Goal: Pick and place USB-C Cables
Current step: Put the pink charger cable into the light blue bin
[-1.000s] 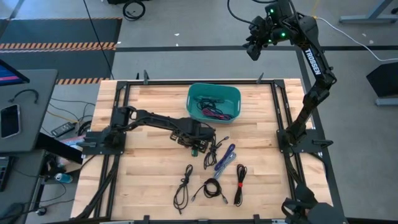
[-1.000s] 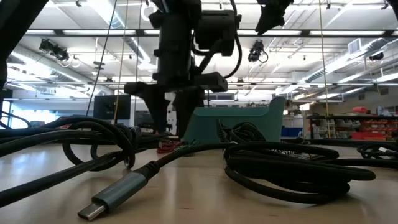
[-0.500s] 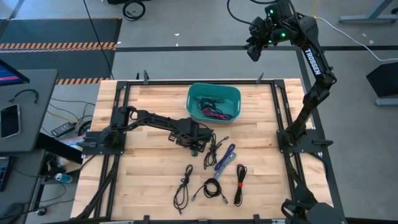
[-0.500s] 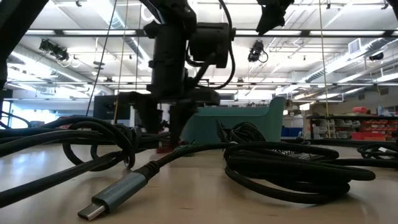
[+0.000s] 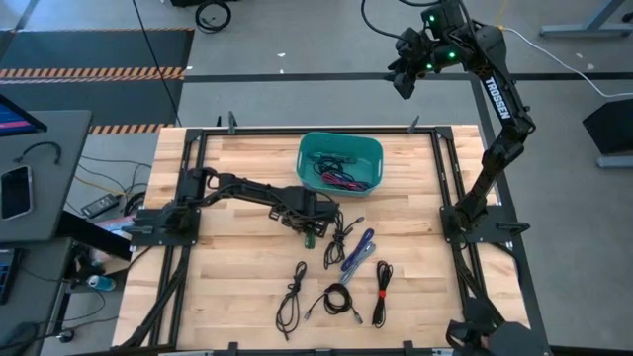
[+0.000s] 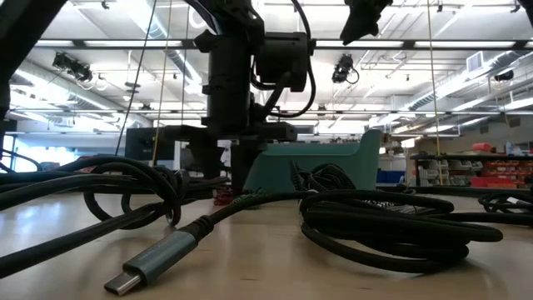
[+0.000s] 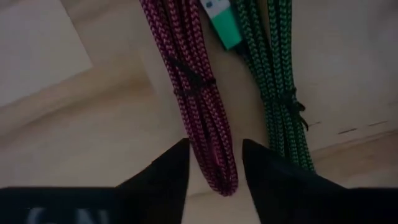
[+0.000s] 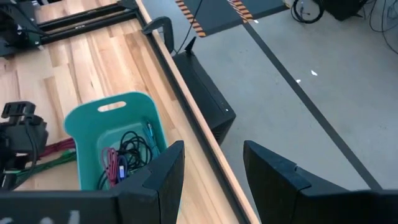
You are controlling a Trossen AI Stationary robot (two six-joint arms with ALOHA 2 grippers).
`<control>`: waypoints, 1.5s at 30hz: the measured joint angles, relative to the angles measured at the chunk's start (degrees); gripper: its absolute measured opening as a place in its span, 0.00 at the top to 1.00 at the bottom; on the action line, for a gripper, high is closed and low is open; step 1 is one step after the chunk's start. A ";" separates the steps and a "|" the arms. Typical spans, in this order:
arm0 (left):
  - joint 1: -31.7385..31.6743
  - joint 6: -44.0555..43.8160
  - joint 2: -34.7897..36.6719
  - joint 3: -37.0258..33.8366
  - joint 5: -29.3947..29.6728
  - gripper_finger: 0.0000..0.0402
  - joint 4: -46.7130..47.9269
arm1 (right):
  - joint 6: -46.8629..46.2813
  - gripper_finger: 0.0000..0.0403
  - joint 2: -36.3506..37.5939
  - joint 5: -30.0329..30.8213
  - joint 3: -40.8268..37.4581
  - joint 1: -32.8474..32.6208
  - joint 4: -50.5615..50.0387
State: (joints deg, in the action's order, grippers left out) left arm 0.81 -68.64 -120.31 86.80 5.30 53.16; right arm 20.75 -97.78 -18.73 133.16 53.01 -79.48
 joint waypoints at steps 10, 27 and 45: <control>-0.69 5.27 0.00 0.11 -0.57 0.96 0.47 | 0.00 0.58 0.01 0.08 0.00 0.00 -0.05; 3.74 -5.71 19.07 0.15 5.37 0.98 22.52 | 0.00 0.58 0.00 0.25 0.00 0.00 -0.07; -12.47 53.95 31.65 8.25 10.26 0.98 4.82 | -1.06 0.58 0.00 0.67 0.00 0.00 0.36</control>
State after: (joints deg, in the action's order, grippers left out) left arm -11.66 -14.69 -88.66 95.05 15.56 57.98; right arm 19.69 -97.78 -18.06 133.16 53.01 -79.12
